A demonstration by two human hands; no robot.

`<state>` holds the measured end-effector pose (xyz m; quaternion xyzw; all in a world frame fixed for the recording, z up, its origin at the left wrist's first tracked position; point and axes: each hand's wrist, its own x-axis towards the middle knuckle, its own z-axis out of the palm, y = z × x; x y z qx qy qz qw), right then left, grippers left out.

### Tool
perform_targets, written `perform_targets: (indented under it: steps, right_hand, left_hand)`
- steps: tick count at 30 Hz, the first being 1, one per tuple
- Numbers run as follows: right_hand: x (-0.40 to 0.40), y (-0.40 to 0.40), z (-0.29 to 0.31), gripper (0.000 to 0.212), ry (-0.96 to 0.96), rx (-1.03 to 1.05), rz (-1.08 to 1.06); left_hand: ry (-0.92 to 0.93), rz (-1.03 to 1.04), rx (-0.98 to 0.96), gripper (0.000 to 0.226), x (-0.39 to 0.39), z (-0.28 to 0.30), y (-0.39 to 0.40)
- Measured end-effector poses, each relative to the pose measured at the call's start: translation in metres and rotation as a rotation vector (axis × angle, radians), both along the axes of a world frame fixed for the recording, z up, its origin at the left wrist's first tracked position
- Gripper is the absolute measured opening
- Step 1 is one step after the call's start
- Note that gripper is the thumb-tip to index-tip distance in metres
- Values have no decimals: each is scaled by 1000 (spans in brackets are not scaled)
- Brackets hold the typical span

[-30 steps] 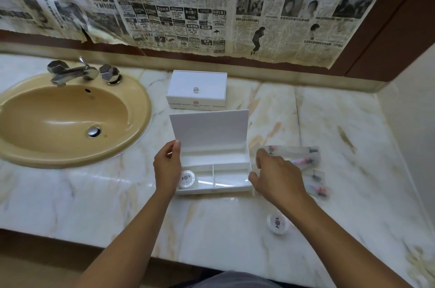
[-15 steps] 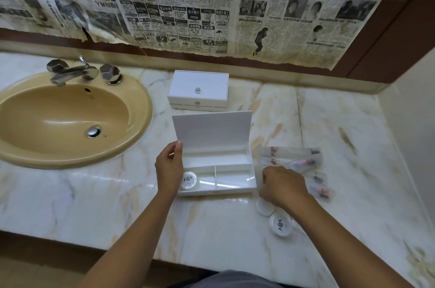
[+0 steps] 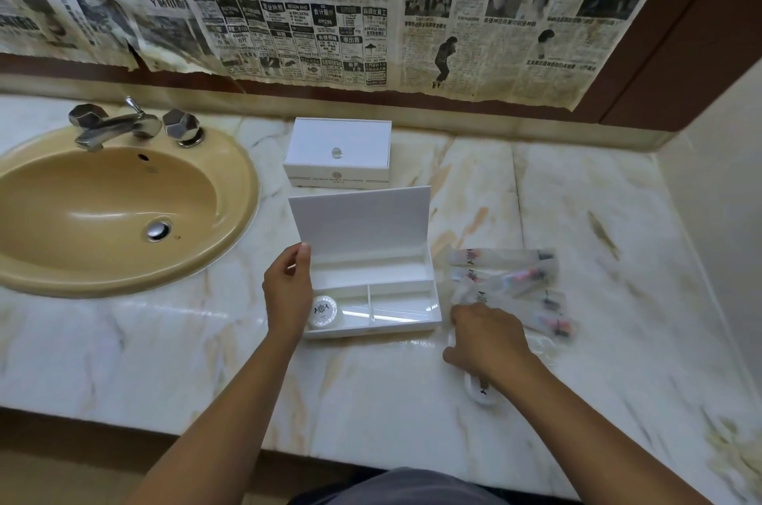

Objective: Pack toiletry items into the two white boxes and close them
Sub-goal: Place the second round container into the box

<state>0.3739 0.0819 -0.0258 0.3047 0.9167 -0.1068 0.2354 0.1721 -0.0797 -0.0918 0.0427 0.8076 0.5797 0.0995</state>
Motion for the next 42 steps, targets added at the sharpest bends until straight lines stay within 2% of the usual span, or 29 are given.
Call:
perform_targets:
  steps: [3, 8, 14, 23, 30, 37, 42]
  right_hand:
    - [-5, 6, 24, 37, 43, 0, -29]
    - [-25, 1, 63, 34, 272, 8, -14]
    - [-72, -46, 54, 36, 460, -167, 85]
    - [-106, -82, 14, 29, 424, -193, 177]
    - [-101, -77, 12, 40, 394, -206, 168]
    - [-101, -84, 12, 33, 367, -238, 240]
    - [-94, -81, 16, 29, 425, -223, 246]
  left_hand:
    - [-5, 2, -4, 27, 0, 1, 1]
    - [-13, 2, 1, 23, 1, 4, 1]
    - [3, -2, 5, 27, 2, 2, 1]
    - [-35, 11, 14, 27, 2, 3, 1]
    - [-36, 20, 20, 25, 3, 6, 2]
    - [-34, 18, 39, 24, 3, 5, 1]
    - [-20, 4, 29, 26, 1, 4, 1]
